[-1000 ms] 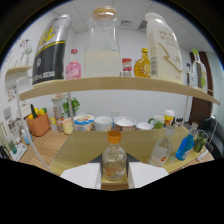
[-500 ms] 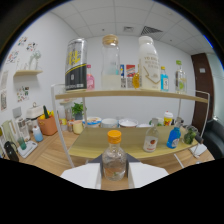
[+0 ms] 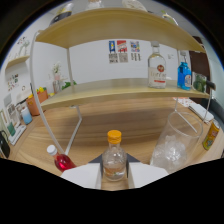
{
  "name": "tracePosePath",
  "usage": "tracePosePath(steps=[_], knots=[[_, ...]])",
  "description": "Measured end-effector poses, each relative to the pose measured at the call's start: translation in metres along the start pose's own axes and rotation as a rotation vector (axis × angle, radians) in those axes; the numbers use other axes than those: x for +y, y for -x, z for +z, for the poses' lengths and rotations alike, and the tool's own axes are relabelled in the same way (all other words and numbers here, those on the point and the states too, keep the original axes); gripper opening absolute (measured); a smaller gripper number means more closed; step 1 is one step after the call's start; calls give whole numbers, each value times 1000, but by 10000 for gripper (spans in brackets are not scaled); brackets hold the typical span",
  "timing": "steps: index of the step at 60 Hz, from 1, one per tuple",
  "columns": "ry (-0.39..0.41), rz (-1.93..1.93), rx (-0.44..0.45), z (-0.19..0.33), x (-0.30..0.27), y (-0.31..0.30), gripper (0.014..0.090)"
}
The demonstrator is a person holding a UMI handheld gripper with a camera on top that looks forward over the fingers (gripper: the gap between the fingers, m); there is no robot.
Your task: Make me a cup of Vodka Sunrise.
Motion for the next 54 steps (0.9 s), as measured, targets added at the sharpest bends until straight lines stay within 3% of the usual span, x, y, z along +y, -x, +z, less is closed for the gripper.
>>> tracePosePath(steps=[38, 44, 49, 54], knots=[[112, -109, -63, 8, 28, 18, 379], [113, -127, -82, 1, 30, 19, 527], [100, -136, -111, -12, 26, 22, 717], [77, -124, -152, -36, 13, 26, 861]])
